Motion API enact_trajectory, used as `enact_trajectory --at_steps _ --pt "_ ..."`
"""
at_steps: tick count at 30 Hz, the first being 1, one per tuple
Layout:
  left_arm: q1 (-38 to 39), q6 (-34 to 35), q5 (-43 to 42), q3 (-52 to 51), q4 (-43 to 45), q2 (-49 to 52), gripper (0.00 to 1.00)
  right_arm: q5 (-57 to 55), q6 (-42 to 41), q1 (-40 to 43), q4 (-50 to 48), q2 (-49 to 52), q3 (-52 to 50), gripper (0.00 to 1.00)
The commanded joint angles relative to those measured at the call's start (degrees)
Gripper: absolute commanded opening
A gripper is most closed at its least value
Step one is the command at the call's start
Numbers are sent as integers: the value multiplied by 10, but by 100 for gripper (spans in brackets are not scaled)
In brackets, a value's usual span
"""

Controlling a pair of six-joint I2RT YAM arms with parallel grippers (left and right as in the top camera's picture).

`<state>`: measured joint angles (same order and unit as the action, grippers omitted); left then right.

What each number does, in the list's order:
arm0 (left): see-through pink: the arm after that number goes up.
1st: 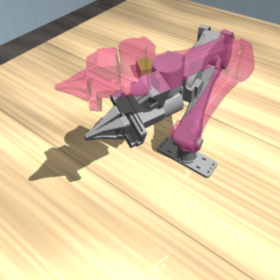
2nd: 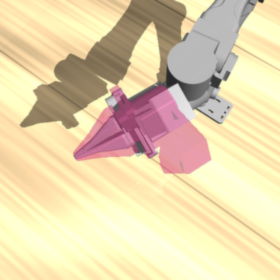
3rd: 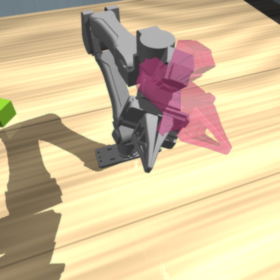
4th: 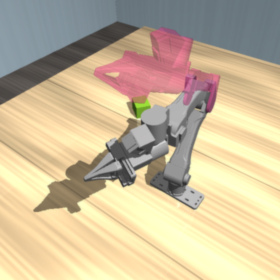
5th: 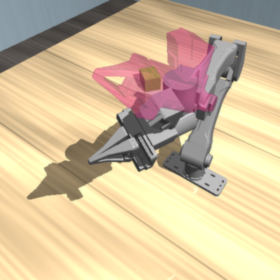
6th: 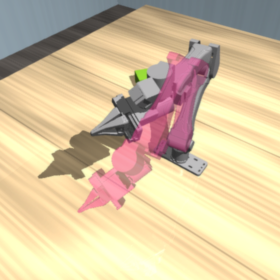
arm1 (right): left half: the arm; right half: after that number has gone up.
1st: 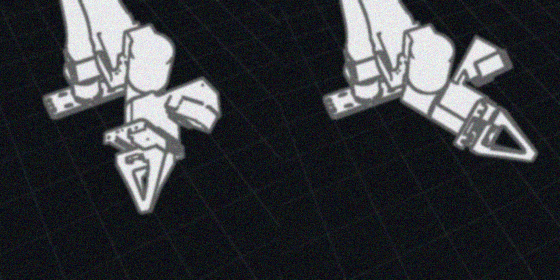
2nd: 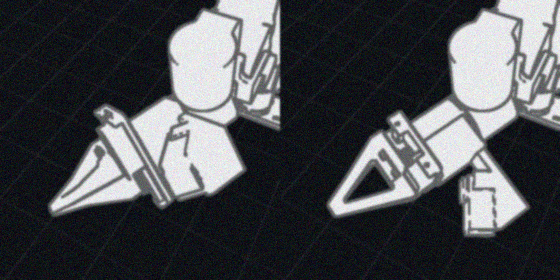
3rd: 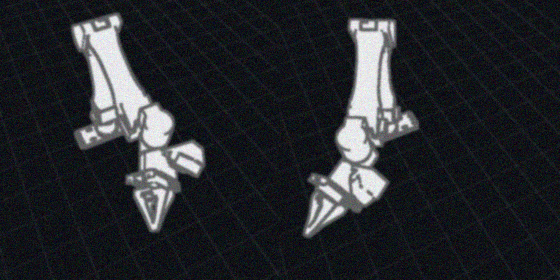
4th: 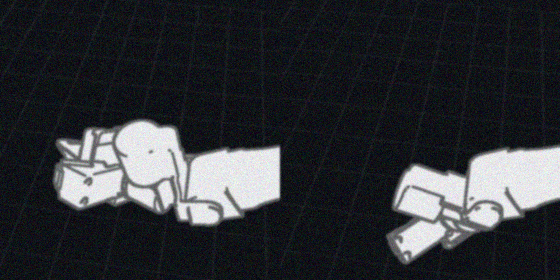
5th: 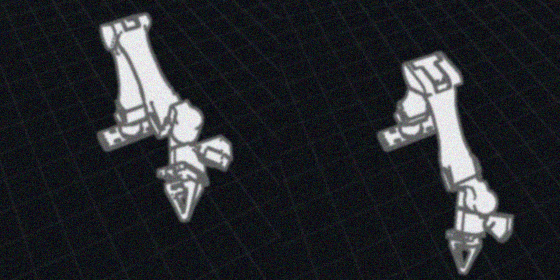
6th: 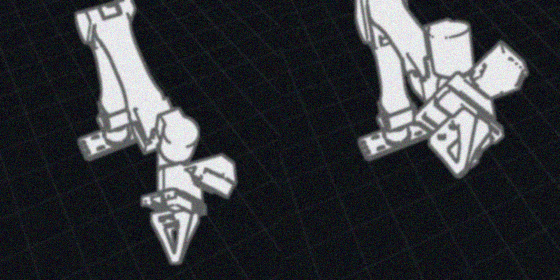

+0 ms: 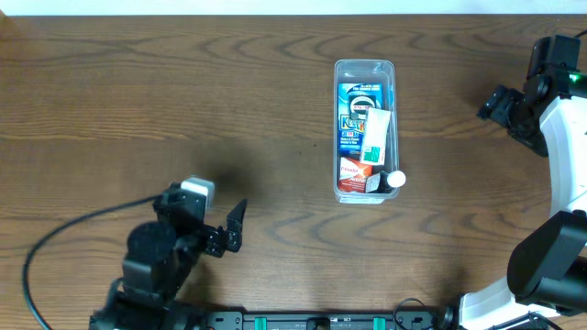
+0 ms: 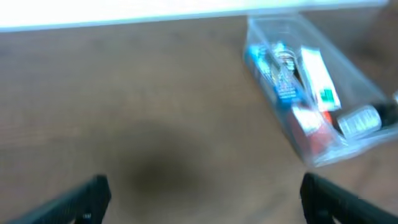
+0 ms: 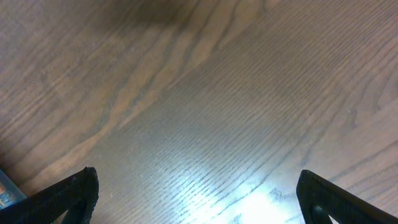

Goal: Pack container

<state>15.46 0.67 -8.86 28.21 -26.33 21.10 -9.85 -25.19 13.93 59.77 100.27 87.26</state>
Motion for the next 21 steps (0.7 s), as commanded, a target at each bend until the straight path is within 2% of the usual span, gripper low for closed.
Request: enact_trajectory --at_steps 1,4,9,21 --pt "-31 -14 -28 -80 64 -64 98 -2 0 3 0 2 1 99" --pt "-58 -13 -39 -143 122 -118 98 -2 0 3 0 2 1 99" --pt "-91 -13 -47 -198 167 -172 98 -2 0 3 0 2 1 99" --pt "-158 -13 -47 -233 178 -210 98 -2 0 3 0 2 1 99"
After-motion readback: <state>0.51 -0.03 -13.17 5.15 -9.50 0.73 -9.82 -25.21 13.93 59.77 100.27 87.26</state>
